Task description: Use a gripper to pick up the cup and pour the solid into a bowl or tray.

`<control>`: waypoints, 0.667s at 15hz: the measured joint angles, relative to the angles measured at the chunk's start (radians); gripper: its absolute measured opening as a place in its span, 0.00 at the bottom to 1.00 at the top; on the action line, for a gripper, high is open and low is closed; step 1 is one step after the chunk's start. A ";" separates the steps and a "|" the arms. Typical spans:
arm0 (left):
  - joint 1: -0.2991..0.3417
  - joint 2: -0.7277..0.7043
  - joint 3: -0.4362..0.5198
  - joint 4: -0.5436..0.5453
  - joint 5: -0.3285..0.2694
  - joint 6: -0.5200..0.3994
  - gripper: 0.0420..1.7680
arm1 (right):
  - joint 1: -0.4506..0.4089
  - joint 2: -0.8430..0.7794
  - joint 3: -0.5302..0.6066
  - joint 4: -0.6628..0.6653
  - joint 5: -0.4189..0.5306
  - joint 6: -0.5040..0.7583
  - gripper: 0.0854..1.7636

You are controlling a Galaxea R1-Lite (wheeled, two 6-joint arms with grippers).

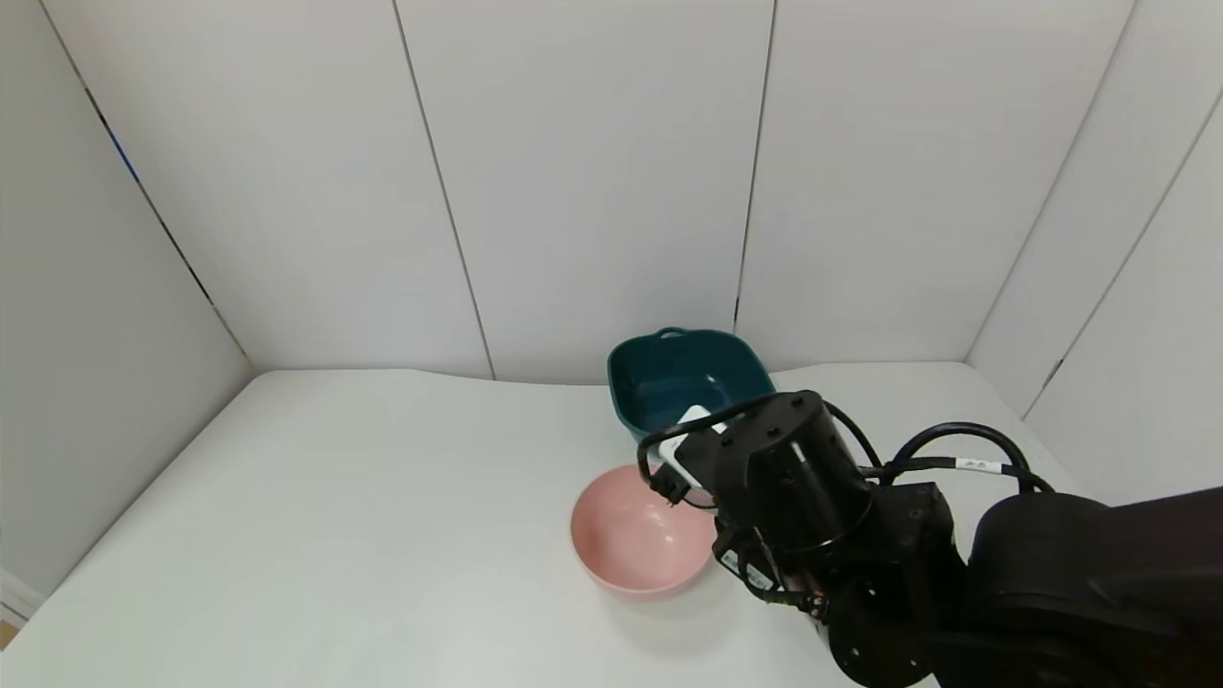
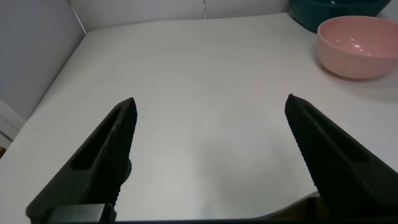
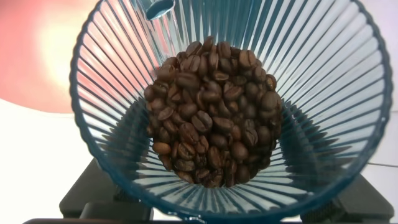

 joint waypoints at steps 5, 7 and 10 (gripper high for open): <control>0.000 0.000 0.000 0.000 0.000 0.000 0.97 | 0.014 0.041 -0.009 0.006 -0.034 -0.008 0.74; 0.000 0.000 0.000 0.000 0.000 0.000 0.97 | 0.013 0.046 -0.014 0.013 -0.050 -0.025 0.74; 0.000 0.000 0.000 0.000 0.000 0.000 0.97 | 0.013 0.057 -0.045 0.057 -0.083 -0.039 0.74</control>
